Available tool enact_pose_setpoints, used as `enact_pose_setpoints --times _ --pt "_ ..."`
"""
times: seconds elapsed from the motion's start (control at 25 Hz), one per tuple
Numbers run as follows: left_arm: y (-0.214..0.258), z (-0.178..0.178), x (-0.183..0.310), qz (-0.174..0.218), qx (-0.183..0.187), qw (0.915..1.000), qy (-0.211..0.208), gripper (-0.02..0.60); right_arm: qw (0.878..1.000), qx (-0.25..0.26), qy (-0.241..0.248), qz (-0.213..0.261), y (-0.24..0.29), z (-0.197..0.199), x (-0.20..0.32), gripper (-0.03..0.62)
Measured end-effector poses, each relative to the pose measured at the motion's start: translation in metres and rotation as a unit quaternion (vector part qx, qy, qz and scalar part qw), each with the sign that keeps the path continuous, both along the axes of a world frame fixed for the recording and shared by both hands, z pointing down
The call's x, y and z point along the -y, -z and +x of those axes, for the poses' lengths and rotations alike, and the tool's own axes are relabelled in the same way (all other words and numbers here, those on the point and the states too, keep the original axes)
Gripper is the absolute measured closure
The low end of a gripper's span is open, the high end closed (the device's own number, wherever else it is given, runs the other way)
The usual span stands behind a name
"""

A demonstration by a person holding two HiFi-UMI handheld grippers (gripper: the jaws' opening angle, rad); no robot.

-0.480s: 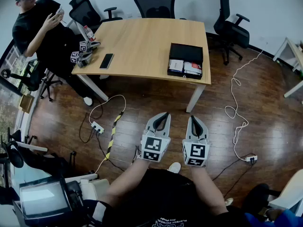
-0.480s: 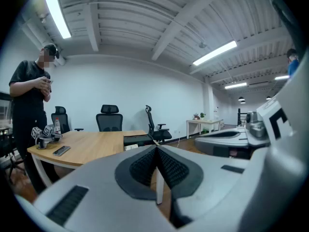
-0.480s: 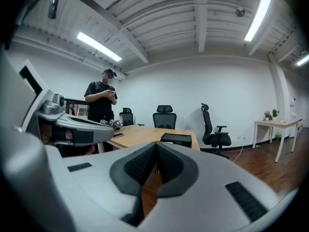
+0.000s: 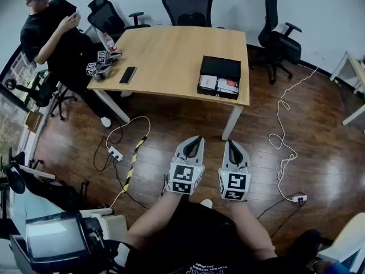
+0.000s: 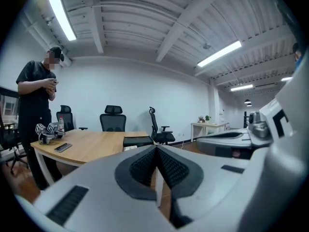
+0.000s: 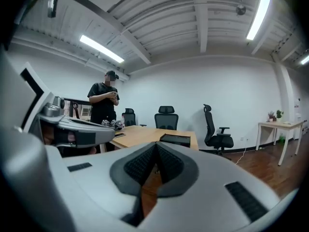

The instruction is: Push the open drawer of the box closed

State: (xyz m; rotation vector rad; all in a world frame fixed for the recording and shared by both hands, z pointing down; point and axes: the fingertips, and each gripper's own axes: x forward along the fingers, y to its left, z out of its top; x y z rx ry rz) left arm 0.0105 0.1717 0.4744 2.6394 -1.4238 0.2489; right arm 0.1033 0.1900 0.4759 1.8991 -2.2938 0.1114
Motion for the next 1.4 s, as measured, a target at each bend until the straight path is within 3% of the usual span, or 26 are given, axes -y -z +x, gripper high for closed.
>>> enact_pose_setpoints --times 0.4,0.92,1.4 --pt "-0.007 0.003 0.04 -0.015 -0.009 0.9998 0.0 0.583 1.0 0.001 0.006 -0.004 -0.008 -0.002 0.026 0.589" --pt "-0.027 -0.004 0.111 -0.028 -0.006 0.9996 0.001 0.583 0.999 0.0 -0.011 -0.034 -0.033 0.001 0.1 0.589" --pt "-0.024 -0.02 0.205 -0.04 -0.007 0.9991 -0.011 0.583 0.998 0.009 -0.035 -0.058 -0.035 -0.011 0.194 0.589"
